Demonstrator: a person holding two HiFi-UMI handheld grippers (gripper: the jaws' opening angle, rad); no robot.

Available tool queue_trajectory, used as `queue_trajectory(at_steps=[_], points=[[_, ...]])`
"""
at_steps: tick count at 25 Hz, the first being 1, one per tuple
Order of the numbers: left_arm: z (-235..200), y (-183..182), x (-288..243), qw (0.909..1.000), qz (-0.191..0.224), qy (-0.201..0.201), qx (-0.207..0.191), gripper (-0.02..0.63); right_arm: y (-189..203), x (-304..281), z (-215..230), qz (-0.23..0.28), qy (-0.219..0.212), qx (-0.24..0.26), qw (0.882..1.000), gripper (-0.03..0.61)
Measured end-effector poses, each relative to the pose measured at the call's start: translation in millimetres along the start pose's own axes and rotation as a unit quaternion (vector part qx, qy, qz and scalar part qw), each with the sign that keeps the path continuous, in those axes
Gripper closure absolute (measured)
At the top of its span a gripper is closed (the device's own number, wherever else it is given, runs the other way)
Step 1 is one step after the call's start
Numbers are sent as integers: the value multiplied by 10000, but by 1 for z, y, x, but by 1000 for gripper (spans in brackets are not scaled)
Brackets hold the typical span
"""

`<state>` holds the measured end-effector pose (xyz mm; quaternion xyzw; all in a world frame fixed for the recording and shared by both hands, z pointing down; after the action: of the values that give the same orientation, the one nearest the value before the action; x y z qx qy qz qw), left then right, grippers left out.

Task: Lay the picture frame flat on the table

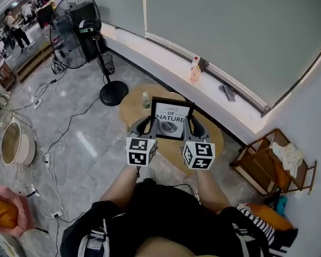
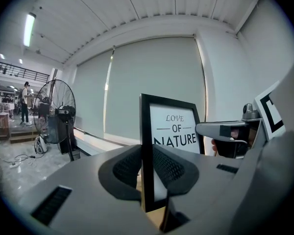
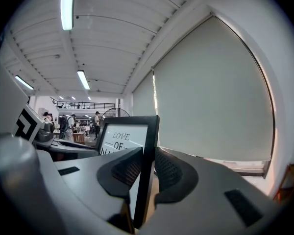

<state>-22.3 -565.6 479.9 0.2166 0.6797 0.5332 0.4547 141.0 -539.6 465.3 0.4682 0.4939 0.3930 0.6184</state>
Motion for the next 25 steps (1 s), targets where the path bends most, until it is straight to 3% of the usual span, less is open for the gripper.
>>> queue_trajectory(at_steps=[7, 13, 18, 25], points=[[-64, -21, -81, 9979, -247, 579, -147, 531, -8, -87, 3, -283, 544, -241, 9978, 486], [-84, -2, -144, 9913, -709, 1100, -111, 531, 20, -136, 23, -848, 926, -533, 9906, 485], [-83, 38, -204, 9812, -1363, 1366, -64, 529, 72, -175, 56, -1531, 984, -932, 9789, 485], [-84, 106, -303, 9601, -2366, 1488, -101, 529, 165, -243, 106, -2383, 982, -1738, 9505, 485]])
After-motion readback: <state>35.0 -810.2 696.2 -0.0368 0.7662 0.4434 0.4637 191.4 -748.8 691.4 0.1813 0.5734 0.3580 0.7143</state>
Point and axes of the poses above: the fingertips, and each gripper's own axes: x backward along the fingers, z to its right, y out of its underside, the point moved 4 cm from there along x, backward along the fingers, and after that the axes turned 9 degrees about -z, right-handed, at the moved point
